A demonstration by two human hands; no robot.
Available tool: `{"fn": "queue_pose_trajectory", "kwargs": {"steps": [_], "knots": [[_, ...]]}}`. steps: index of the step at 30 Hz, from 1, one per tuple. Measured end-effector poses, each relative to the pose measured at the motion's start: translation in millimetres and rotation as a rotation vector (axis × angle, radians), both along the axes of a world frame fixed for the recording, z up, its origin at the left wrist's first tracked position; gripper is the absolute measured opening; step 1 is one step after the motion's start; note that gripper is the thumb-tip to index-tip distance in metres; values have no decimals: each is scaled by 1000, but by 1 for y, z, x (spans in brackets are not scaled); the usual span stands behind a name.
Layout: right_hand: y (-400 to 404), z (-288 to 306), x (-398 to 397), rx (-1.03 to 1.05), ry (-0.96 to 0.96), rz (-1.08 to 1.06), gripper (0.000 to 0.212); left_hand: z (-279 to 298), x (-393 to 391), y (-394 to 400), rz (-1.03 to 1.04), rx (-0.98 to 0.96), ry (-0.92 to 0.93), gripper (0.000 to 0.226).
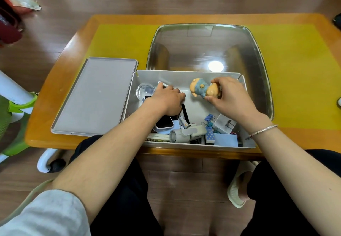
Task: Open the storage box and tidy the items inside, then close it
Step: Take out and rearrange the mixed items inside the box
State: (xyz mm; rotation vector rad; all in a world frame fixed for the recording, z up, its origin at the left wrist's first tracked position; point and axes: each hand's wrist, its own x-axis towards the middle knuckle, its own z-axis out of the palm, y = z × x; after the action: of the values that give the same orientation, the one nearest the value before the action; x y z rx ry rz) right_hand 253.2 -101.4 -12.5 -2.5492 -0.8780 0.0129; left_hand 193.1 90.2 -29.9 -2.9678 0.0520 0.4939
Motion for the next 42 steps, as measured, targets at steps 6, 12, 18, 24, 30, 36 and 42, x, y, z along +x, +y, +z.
{"fn": "queue_pose_trajectory", "kwargs": {"steps": [6,12,18,24,30,36,42], "knots": [[21,-5,-6,-89,11,-38,41,0,-1,4,16,-45,28,36],[36,-14,-4,-133,12,-23,44,3,-3,11,23,-85,60,33],[43,-17,5,-139,-5,0,36,5,-5,14,21,-86,79,34],[31,-12,7,-98,50,45,38,4,-6,19,40,-226,-49,29],[0,12,18,1,-104,-12,24,6,-2,14,78,-243,-261,22],[-13,10,32,-163,-189,-10,29,11,14,-5,74,-272,-333,41],[-13,-1,34,-234,-232,-2,33,-1,22,-21,60,-142,-236,50]]}}
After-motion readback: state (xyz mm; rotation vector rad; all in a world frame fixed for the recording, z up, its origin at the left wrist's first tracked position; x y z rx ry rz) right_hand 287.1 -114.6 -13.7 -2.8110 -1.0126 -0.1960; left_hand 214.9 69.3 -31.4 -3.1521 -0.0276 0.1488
